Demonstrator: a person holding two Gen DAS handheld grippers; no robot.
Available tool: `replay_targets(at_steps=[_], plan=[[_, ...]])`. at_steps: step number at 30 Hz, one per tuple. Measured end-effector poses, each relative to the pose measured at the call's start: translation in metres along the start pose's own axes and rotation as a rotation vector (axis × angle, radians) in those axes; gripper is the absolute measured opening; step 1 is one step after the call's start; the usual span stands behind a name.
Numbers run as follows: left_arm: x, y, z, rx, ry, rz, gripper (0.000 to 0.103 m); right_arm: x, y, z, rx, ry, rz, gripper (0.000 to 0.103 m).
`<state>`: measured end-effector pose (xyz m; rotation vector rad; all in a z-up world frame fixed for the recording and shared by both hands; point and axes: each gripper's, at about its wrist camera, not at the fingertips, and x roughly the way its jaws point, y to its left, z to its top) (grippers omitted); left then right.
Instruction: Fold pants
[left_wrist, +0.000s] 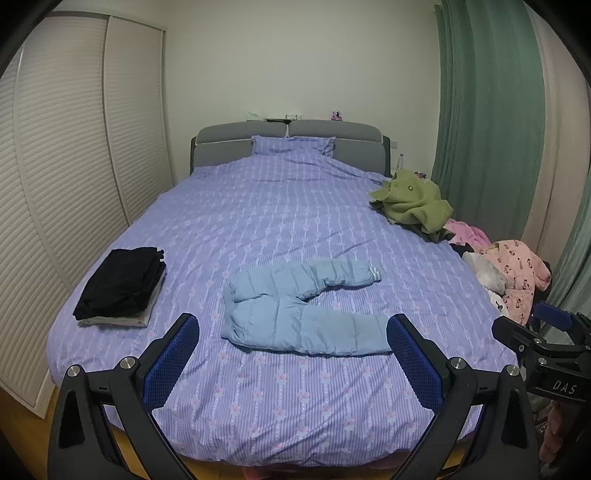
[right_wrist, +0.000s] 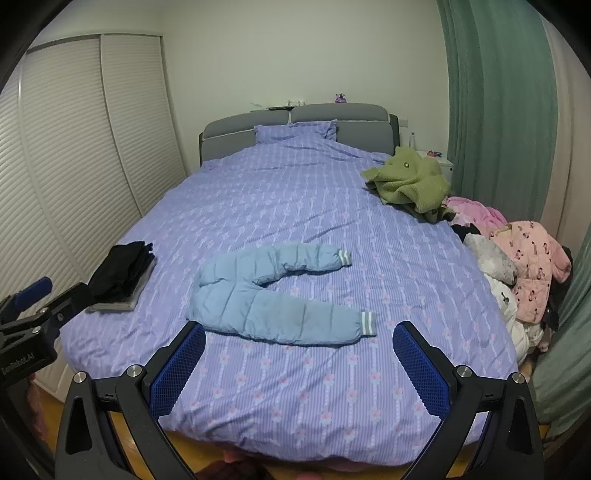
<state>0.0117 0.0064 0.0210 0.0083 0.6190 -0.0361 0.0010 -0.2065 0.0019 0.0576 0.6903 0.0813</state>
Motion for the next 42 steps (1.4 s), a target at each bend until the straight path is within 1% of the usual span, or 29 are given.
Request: replay_targets(at_steps=[14,24,42], plan=[[0.001,0.001,0.0,-0.017,0.003,-0.007,0.103,0.001,-0.002,-0.002,0.001,0.001,-0.001,0.103],[0.0,-0.004,0.003,-0.02,-0.012,-0.004,0.103,0.001,-0.001,-0.002,-0.003,-0.005,-0.002,0.103],[-0.001,-0.008,0.006,-0.034,-0.026,-0.003,0.103,0.01,-0.013,0.001,0.013,-0.009,-0.006,0.103]])
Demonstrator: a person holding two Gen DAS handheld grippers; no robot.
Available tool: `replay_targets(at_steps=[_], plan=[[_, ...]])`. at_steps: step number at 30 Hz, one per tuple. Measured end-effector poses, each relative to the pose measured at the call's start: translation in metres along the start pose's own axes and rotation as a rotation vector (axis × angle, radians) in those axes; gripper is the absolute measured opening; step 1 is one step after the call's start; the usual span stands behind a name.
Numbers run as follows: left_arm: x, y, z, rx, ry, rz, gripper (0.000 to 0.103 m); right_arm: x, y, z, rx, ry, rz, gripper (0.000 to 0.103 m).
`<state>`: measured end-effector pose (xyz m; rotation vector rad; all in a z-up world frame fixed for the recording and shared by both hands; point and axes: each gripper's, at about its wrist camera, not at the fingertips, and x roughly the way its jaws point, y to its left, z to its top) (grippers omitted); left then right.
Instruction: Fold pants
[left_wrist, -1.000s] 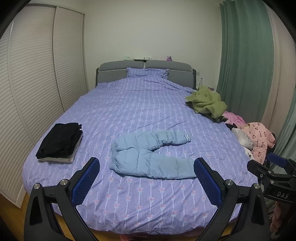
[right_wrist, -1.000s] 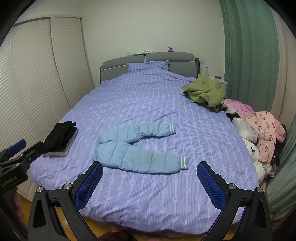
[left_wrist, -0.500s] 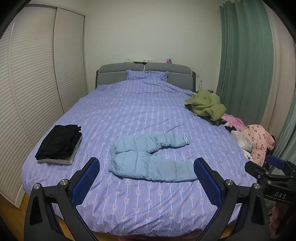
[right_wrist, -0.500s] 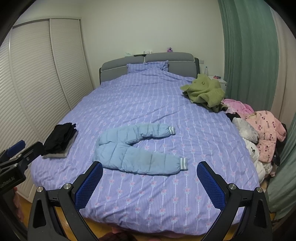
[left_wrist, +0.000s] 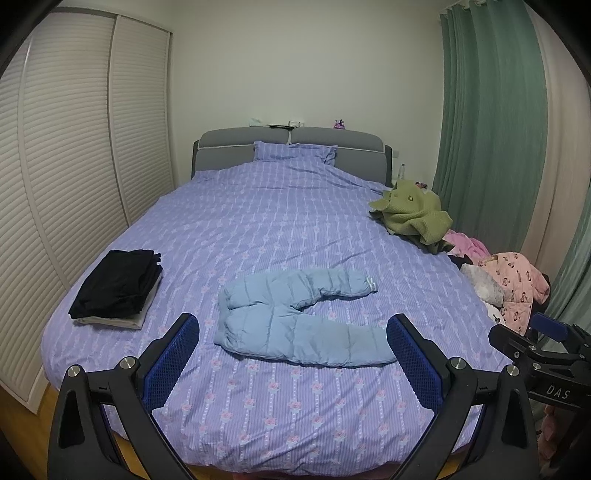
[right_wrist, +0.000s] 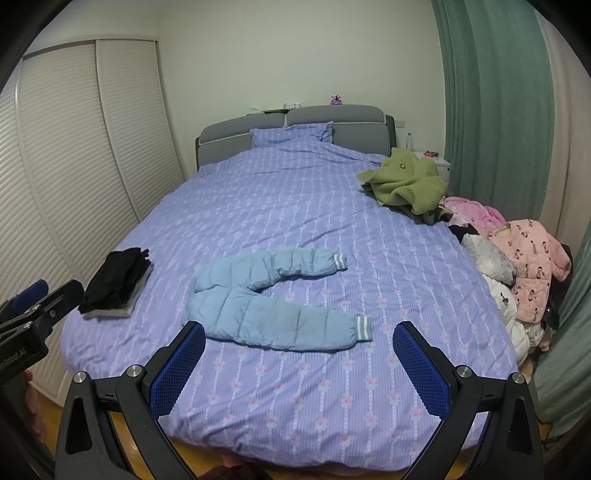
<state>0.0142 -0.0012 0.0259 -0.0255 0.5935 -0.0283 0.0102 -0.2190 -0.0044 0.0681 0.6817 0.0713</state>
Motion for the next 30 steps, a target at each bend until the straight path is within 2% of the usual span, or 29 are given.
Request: replay_targets(at_steps=[16,22,27,30], plan=[[0.018,-0.002,0.013,0.009,0.016,-0.003,0.103,0.014,-0.005,0.007,0.0,0.017,-0.005,0.103],[0.046,0.007,0.025,0.048,0.032,-0.006,0.103,0.036,0.002,0.017,0.007,0.026,-0.018,0.103],[0.084,0.016,0.04,0.065,0.051,-0.026,0.103,0.065,0.008,0.032,0.024,0.055,-0.057,0.103],[0.111,0.016,0.046,0.077,0.052,-0.029,0.103,0.086,0.0,0.041,0.031,0.037,-0.059,0.103]])
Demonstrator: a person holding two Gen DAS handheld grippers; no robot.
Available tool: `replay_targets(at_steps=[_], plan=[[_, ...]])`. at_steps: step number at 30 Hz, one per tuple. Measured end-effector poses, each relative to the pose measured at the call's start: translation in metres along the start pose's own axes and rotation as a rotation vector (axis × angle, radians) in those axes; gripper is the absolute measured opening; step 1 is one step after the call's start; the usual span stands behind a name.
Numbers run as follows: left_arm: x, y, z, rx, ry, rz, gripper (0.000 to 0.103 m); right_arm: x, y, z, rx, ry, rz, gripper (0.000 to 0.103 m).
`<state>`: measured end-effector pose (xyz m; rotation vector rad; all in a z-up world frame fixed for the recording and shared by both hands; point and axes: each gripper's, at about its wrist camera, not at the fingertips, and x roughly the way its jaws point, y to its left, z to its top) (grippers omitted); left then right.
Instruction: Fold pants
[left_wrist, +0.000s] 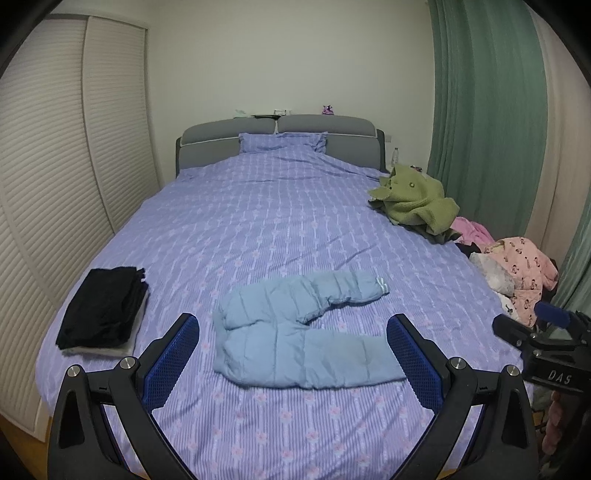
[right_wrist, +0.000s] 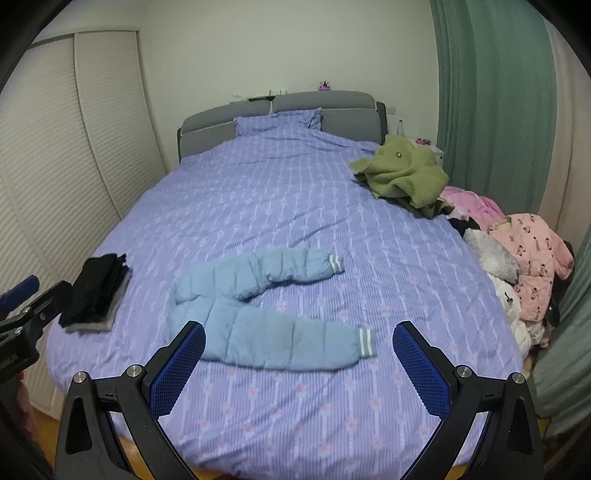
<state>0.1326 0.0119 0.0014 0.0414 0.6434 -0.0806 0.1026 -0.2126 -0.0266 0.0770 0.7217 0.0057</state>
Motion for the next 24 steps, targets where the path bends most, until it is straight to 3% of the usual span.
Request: replay_targets(at_steps=[8,16,24], plan=[[0.095,-0.036,0.027,-0.003,0.025,-0.019,0.103,0.088,-0.04,0.043,-0.015,0.017,-0.024,0.103],[0.236,-0.08,0.029,-0.035,0.093,0.11,0.103,0.254,-0.088,0.078,-0.092,0.094,0.057,0.101],[0.348,-0.105,0.0,-0.066,0.238,0.168,0.103,0.421,-0.118,0.063,0.002,0.271,0.18,0.082]])
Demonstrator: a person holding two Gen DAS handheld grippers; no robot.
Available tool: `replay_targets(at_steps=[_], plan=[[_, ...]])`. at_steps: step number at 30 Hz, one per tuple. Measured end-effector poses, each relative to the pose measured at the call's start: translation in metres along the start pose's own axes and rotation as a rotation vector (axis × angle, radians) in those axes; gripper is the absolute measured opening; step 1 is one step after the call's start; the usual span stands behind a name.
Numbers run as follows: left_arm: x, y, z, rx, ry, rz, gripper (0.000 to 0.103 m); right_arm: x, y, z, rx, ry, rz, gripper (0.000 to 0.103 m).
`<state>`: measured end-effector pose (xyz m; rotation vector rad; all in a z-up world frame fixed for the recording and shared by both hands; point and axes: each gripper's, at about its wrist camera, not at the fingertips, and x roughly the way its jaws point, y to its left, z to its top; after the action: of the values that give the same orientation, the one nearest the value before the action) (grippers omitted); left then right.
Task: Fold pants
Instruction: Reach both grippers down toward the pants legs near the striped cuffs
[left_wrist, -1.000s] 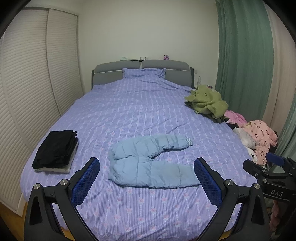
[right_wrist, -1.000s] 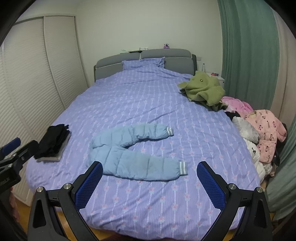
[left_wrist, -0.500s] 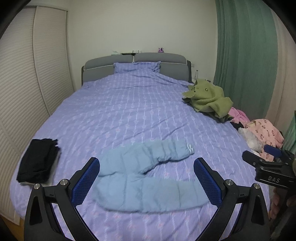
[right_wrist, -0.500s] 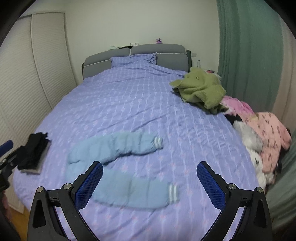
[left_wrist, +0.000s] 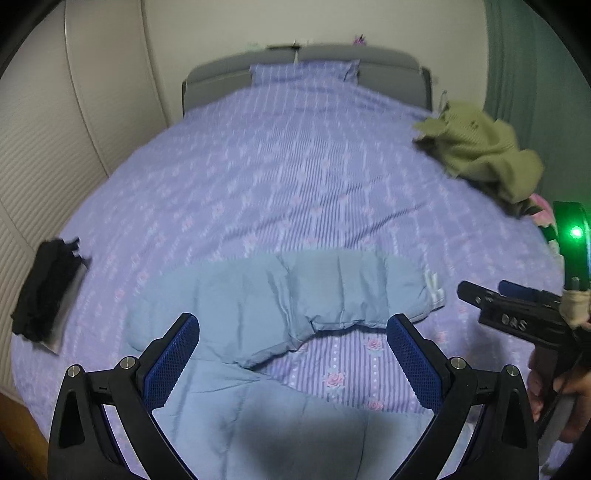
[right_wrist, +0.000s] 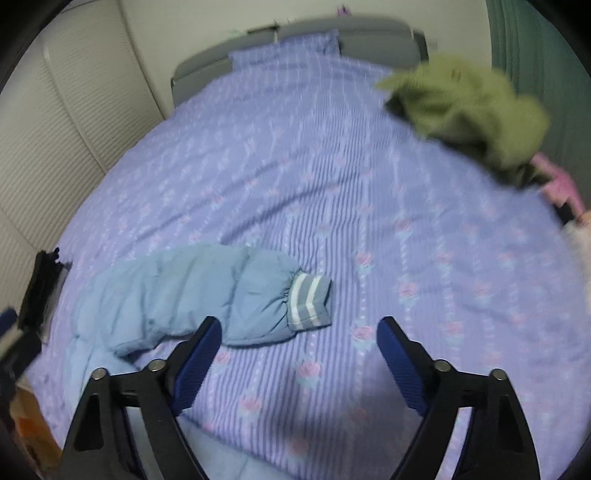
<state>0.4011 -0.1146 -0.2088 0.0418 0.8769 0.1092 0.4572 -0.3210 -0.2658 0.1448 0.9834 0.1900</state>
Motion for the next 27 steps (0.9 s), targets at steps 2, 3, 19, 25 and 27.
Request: replay_targets(at_steps=[2,3,19,25,27], plan=[[0.016,-0.003,-0.005,-0.009,0.024,0.012,0.103,0.029,-0.012,0.0,0.047,0.037,0.034,0.079],[0.022,-0.004,-0.009,-0.007,0.03,0.021,0.103,0.042,-0.016,0.0,0.068,0.057,0.039,0.076],[0.031,-0.001,-0.015,0.03,0.034,0.064,0.103,0.073,-0.016,0.021,0.076,0.054,-0.036,0.028],[0.032,0.003,-0.015,0.018,0.058,0.075,0.103,0.094,-0.014,0.024,-0.063,0.15,-0.216,0.05],[0.022,0.008,-0.017,0.012,0.044,0.074,0.103,0.069,-0.016,0.019,-0.07,0.091,-0.281,0.062]])
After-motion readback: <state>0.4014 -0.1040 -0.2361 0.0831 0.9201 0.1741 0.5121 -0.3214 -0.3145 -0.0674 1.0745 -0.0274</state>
